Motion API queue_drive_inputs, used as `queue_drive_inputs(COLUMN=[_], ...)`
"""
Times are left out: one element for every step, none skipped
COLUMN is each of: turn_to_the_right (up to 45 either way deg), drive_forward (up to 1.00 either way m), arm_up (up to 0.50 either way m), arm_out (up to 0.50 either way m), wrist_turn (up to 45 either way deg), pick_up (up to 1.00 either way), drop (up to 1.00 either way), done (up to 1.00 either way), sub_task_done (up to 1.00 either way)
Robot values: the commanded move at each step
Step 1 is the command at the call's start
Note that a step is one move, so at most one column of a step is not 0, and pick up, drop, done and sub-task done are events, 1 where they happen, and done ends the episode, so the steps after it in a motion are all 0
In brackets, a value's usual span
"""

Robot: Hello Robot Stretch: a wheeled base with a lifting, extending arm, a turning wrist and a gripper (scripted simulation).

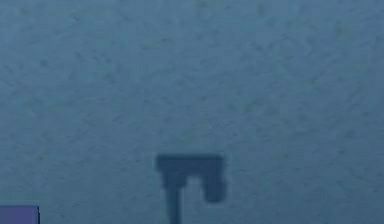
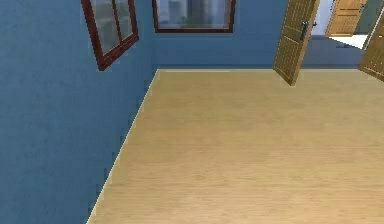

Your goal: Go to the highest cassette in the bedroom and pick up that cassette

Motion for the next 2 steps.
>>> queue_drive_inputs(turn_to_the_right=[0.0, -45.0], drive_forward=[0.1, 0.0], arm_up=[0.0, 0.0], arm_out=[0.0, 0.0], wrist_turn=[0.0, 0.0], pick_up=[0.0, 0.0], drop=[0.0, 0.0], done=[0.0, 0.0], sub_task_done=[0.0, 0.0])
